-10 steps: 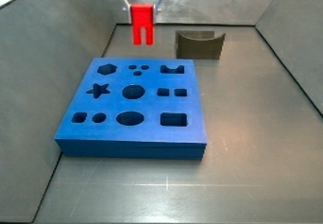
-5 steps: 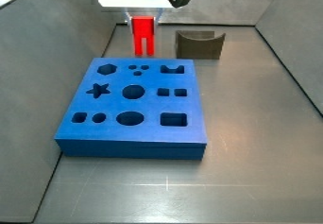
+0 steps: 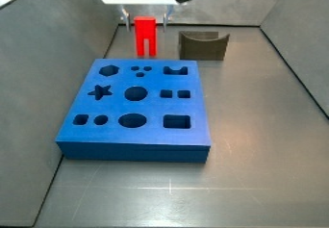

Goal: Pick up the square-circle object. Move up. Place the square-circle object on the fixture. Regrasp the square-circle object. Rotate the square-circle object. Move to above the board. Insert the square-circle object.
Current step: Rotate the square-circle object.

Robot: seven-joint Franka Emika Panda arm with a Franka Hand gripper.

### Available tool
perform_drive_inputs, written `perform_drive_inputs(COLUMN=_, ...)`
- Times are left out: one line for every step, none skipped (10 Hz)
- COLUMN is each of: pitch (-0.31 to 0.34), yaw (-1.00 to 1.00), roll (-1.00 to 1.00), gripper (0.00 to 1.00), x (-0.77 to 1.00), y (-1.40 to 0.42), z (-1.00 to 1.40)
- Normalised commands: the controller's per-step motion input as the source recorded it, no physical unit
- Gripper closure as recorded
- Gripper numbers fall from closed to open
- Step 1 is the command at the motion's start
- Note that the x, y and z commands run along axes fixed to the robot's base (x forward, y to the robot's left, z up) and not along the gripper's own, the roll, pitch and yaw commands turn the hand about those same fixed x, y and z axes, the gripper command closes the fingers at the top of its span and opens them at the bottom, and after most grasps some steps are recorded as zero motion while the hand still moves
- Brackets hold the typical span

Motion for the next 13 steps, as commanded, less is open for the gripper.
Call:
perform_drive_inputs(pitch=0.038, yaw=0.01, roll=0.1, gripper=0.0, x=-0.03, y=-0.02, z=0.93)
perform_drive_inputs(pitch=0.045, yaw=0.01, roll=0.06, gripper=0.0, x=-0.02, y=-0.01, z=0.77)
perform_drive_inputs(pitch=0.051, yaw=0.02, roll=0.03, gripper=0.0, x=-0.02, y=-0.01, z=0.6)
perform_drive_inputs(pitch=0.053, yaw=0.02, roll=0.0, gripper=0.0, x=-0.01, y=-0.01, z=0.42)
perform_drive_inputs(pitch=0.056, yaw=0.02, roll=-0.04, gripper=0.0, x=-0.01, y=-0.01, z=0.19)
perform_drive_inputs(pitch=0.004, yaw=1.0, roll=0.0, gripper=0.0, x=0.0, y=0.0, z=0.0)
perform_drive_inputs(pitch=0.004, yaw=1.0, roll=0.0, gripper=0.0, x=0.01, y=0.01, z=-0.04)
perform_drive_inputs(pitch=0.003, yaw=1.0, roll=0.0, gripper=0.0, x=0.01, y=0.0, z=-0.02)
perform_drive_inputs(pitch=0.004, yaw=1.0, roll=0.0, gripper=0.0, x=0.01, y=0.0, z=-0.02)
perform_drive_inputs(pitch=0.004, yaw=1.0, roll=0.0, gripper=0.0, x=0.01, y=0.0, z=-0.02)
perform_drive_inputs(pitch=0.004, yaw=1.0, roll=0.0, gripper=0.0, x=0.01, y=0.0, z=-0.02)
perform_drive_inputs(pitch=0.004, yaw=1.0, roll=0.0, gripper=0.0, x=0.01, y=0.0, z=-0.02)
perform_drive_inputs(pitch=0.004, yaw=1.0, roll=0.0, gripper=0.0, x=0.01, y=0.0, z=-0.02)
